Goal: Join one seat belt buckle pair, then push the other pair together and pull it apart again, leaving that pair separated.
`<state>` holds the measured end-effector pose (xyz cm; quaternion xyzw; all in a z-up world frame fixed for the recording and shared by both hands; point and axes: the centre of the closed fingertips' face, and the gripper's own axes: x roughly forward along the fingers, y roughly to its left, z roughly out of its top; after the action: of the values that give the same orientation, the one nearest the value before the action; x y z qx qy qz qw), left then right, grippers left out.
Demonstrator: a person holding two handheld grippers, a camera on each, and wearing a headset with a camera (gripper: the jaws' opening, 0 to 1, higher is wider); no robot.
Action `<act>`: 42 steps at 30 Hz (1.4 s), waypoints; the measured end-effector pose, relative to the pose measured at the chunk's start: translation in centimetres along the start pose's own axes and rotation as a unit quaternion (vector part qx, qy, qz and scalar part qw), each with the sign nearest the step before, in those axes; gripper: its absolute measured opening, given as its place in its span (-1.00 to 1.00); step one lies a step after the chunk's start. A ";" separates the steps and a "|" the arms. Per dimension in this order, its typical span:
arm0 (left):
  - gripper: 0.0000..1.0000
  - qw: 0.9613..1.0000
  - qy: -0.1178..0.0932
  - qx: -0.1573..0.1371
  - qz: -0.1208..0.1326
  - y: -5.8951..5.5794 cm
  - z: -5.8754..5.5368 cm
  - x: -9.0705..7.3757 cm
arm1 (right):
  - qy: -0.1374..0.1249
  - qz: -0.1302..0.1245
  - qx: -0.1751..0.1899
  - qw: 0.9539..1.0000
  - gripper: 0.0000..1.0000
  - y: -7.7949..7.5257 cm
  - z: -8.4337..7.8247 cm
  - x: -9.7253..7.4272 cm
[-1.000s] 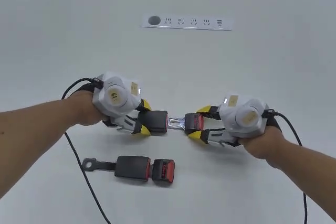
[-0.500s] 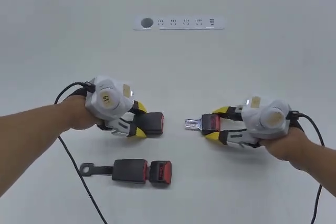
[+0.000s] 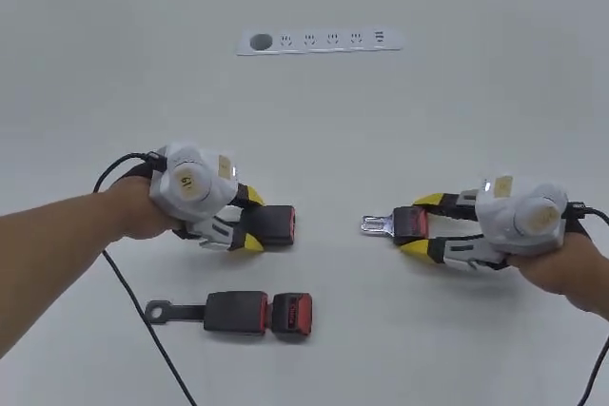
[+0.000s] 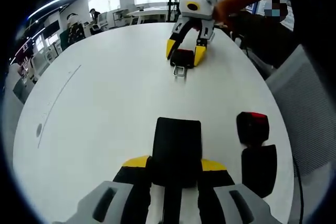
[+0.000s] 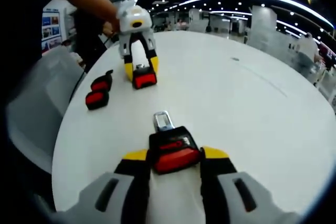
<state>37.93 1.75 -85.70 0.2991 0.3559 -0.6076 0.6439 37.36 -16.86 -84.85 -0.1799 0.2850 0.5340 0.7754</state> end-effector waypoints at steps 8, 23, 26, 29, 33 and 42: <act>-0.30 1.000 0.006 0.003 -0.003 -0.1 0.1 -0.1 | 0.010 -0.011 0.014 1.000 -0.24 -0.6 -1.5 -1.6; -0.30 1.000 0.009 0.003 -0.005 -0.2 0.1 -0.2 | 0.023 -0.013 0.017 1.000 -0.24 -1.5 -3.4 -4.0; -0.30 1.000 0.009 0.006 -0.006 -0.2 0.1 -0.2 | 0.024 -0.013 0.017 0.999 -0.24 -1.7 -3.5 -4.2; -0.30 1.000 0.009 0.006 -0.006 -0.2 0.1 -0.2 | 0.027 -0.011 0.013 0.999 -0.23 -1.8 -3.3 -4.4; -0.30 1.000 0.009 0.004 -0.007 -0.2 0.1 -0.2 | 0.033 -0.008 0.002 0.999 -0.23 -1.8 -3.2 -4.3; 0.18 0.998 -0.004 -0.056 0.008 -1.0 0.9 -1.1 | -0.003 -0.079 0.048 0.996 0.40 -3.2 -0.8 -5.5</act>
<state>37.01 1.57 -84.24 0.2629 0.3847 -0.5823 0.6662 38.70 -22.49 -82.10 -0.1631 0.2924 0.4573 0.8239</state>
